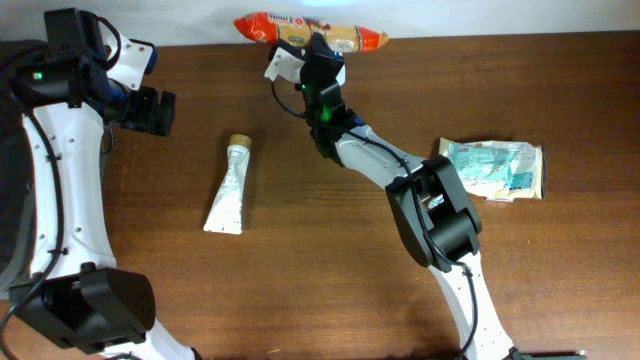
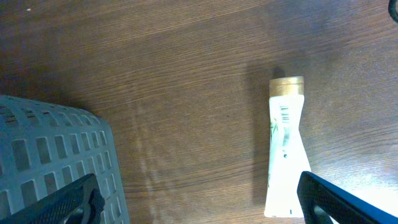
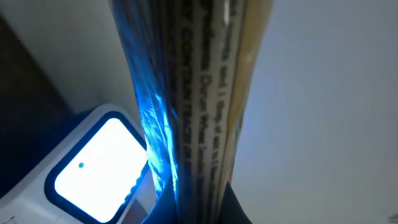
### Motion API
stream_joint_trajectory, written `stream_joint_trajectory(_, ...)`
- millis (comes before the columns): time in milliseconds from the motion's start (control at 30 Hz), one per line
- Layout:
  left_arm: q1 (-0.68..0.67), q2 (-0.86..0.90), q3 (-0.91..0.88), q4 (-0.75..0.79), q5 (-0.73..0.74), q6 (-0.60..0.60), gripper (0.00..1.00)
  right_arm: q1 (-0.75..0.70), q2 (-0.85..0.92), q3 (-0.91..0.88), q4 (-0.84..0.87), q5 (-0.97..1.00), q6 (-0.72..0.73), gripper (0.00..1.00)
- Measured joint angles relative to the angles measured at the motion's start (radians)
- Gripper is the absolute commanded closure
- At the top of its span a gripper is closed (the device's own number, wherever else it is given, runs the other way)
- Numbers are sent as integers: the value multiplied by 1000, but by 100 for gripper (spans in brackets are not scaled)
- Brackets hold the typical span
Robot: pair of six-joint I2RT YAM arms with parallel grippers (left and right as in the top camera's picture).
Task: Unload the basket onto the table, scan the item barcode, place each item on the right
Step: 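Lift the biscuit pack and hold it in front of the white scanner, then place the biscuit pack at the right beside the tissue packs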
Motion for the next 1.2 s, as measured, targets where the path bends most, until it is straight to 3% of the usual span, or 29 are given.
stream_joint_trajectory(667,0,0,0,0,0,0,1,28,-56,0,-54,-43,19,96)
stream_joint_trajectory(767,0,0,0,-1,0,0,1,36,-251,-3,-367,-60,138,96)
stream_joint_trajectory(800,0,0,0,0,0,0,1,34,-385,2,-604,-89,265,96)
stream_joint_trajectory(900,0,0,0,3,0,0,1,14,-640,17,-964,-177,531,96)
stream_joint_trajectory(933,0,0,0,1,0,0,1,-21,-779,16,-1196,-226,695,96)
stream_joint_trajectory(1000,0,0,0,2,0,0,1,-86,-871,26,-1349,-272,858,96)
stream_joint_trajectory(1033,1,0,0,0,0,0,1,-198,-945,29,-1610,-328,1022,96)
stream_joint_trajectory(1133,1,0,0,1,0,0,1,-383,-921,8,-1875,-416,1122,96)
stream_joint_trajectory(1200,1,0,0,0,0,0,1,-498,-860,-47,-1912,-468,1156,96)
